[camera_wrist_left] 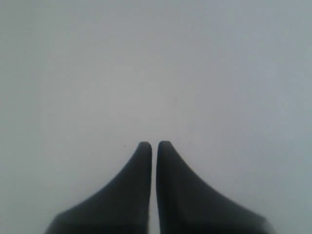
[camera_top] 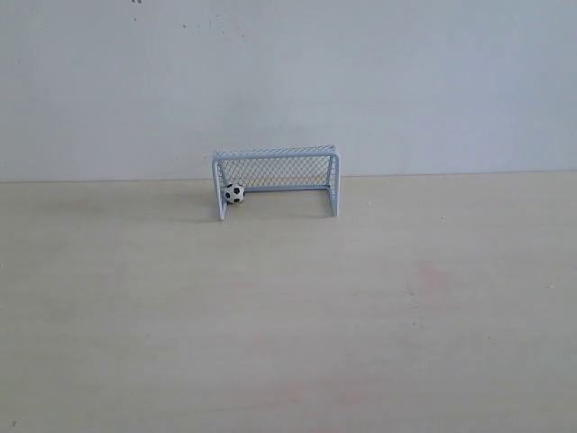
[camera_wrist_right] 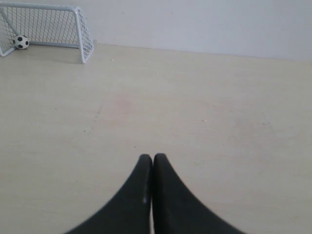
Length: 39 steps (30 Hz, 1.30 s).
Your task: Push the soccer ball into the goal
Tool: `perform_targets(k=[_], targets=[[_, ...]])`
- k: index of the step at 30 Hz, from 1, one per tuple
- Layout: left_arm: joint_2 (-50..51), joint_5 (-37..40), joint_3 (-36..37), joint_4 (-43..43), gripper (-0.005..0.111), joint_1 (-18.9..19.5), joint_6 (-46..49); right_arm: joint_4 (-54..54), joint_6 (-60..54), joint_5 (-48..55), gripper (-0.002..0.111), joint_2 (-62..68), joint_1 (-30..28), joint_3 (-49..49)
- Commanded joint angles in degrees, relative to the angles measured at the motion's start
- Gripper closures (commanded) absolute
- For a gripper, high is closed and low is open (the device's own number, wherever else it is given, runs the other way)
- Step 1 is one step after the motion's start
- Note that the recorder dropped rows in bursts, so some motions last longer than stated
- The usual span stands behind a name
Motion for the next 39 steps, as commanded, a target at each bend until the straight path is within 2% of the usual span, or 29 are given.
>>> perform_targets(k=[1, 3, 5, 7, 10, 13, 15, 17, 19, 29, 34, 37, 39], targets=[[-0.2, -0.7, 0.1, 0.1, 0.102, -0.1, 0.2, 0.1, -0.1, -0.4, 0.109, -0.3, 0.1, -0.1], [-0.2, 0.6, 0.3, 2.4, 0.102, -0.1, -0.6, 0.2, -0.1, -0.4, 0.109, -0.3, 0.1, -0.1], [-0.2, 1.8, 1.7, 8.3, 0.102, 0.7, -6.4, 0.2, -0.1, -0.4, 0.109, -0.3, 0.1, -0.1], [-0.2, 1.8, 4.3, 19.4, 0.102, 2.4, -17.7, 0.2, -0.1, -0.4, 0.109, -0.3, 0.1, -0.1], [-0.2, 3.2, 8.6, 39.3, 0.102, 6.2, -43.2, 0.2, -0.1, -0.4, 0.109, -0.3, 0.1, -0.1], [-0.2, 10.1, 11.5, 50.8, 0.102, 8.6, -60.6, 0.2, -0.1, -0.4, 0.109, -0.3, 0.1, -0.1], [-0.2, 17.2, 13.0, 53.2, 0.102, 9.3, -66.5, 0.2, -0.1, -0.4, 0.109, -0.3, 0.1, -0.1], [-0.2, 22.3, 15.1, 53.2, 0.102, 9.3, -68.5, 0.2, -0.1, -0.4, 0.109, -0.3, 0.1, -0.1], [-0.2, 24.0, 17.7, 51.8, 0.102, 9.3, -71.4, 0.2, -0.1, -0.4, 0.109, -0.3, 0.1, -0.1], [-0.2, 11.8, 32.2, 50.4, 0.102, 9.3, -74.0, 0.2, -0.1, -0.4, 0.109, -0.3, 0.1, -0.1], [-0.2, 11.2, 35.3, 50.4, 0.102, 9.3, -73.3, 0.2, -0.1, -0.4, 0.109, -0.3, 0.1, -0.1], [-0.2, 9.9, 37.4, 50.6, 0.102, 9.3, -68.6, 0.2, -0.1, -0.4, 0.109, -0.3, 0.1, -0.1], [-0.2, 13.0, 37.4, 50.6, 0.102, 9.3, -68.6, 0.2, -0.1, -0.4, 0.109, -0.3, 0.1, -0.1]])
